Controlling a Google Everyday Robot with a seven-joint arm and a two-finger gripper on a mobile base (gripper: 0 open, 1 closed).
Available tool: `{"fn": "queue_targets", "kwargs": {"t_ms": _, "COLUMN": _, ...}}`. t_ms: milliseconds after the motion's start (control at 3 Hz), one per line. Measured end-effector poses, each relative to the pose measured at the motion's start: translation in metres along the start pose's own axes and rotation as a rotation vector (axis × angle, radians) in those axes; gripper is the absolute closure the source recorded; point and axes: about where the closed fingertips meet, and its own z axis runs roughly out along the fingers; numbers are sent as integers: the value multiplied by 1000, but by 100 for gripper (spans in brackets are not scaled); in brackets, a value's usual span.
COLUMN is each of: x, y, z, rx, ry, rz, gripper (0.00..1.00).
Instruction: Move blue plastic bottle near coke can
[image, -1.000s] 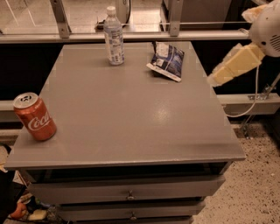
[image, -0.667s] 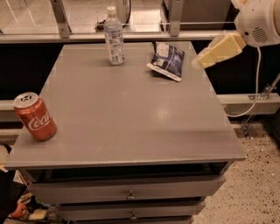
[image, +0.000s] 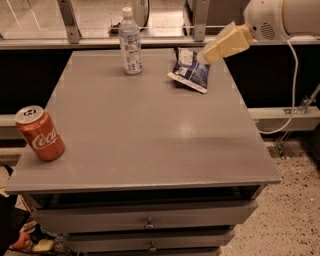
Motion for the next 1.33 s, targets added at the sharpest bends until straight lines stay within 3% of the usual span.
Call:
{"fn": "queue_targets", "kwargs": {"t_ms": 667, "x": -4, "y": -22, "z": 88, "rx": 31, "ry": -86, "rz": 167, "gripper": 0}}
{"fn": "queue_targets", "kwargs": {"t_ms": 1000, "x": -8, "y": -20, "z": 129, "rx": 39, "ry": -114, "rz": 212, "gripper": 0}}
{"fn": "queue_targets", "kwargs": {"t_ms": 1333, "x": -8, "y": -13, "z": 190, "rx": 17, "ry": -153, "rz": 253, "gripper": 0}}
